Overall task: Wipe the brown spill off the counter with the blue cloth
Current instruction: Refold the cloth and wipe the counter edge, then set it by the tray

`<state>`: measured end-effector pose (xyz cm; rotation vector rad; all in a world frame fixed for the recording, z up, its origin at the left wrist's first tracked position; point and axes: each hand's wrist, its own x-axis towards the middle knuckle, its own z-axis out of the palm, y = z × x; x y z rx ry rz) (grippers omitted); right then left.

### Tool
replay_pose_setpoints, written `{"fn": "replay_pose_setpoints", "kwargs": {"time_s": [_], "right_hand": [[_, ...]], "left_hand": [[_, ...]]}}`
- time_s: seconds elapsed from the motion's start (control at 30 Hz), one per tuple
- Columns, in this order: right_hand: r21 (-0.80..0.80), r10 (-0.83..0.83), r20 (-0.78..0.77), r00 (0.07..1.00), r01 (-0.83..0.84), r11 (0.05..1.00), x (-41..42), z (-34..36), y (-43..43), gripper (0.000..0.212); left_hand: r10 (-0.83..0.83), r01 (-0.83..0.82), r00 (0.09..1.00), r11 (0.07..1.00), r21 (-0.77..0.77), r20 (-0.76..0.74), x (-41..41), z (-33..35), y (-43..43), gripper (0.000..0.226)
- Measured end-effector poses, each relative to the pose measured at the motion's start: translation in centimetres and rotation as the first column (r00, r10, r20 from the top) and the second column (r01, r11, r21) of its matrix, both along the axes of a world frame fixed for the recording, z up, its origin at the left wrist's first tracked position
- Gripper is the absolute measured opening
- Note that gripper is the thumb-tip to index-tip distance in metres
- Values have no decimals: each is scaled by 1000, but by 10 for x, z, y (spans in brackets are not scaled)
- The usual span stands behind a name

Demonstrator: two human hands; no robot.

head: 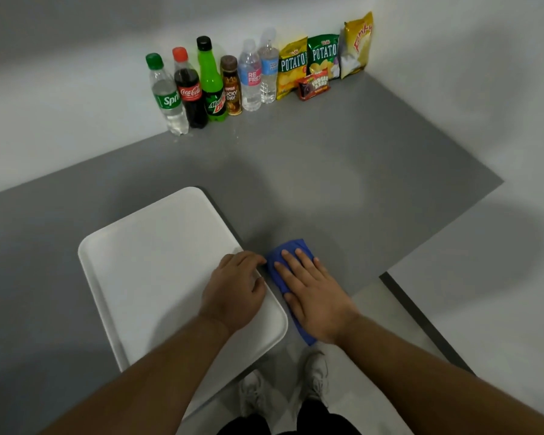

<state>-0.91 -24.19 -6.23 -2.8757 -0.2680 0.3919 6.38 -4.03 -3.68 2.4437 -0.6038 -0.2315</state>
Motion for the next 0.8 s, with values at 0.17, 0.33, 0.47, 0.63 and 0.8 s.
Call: {"fn": "replay_pose_setpoints", "kwargs": {"time_s": [0.17,0.33,0.47,0.63,0.8], "right_hand": [[271,-205,31,978,189,944,-15,18,-6,60],[322,-713,79,696,659,679,-76,20,-7,46],[365,-688,-662,296,930,48,-94,16,-5,53],[405,-402,-870,284,877,-257,-92,18,-17,27],[540,-485,-790,375,799,-263,-72,31,-40,10]], "left_hand": [[30,-28,999,996,87,-25,10,11,-19,27],[-27,54,994,961,270,-102,27,26,-54,38],[-23,90,987,898,430,-158,29,32,-75,35],[68,82,939,908,410,-338,27,38,-78,15],[81,3,891,983,185,-446,27,46,-59,18]]}}
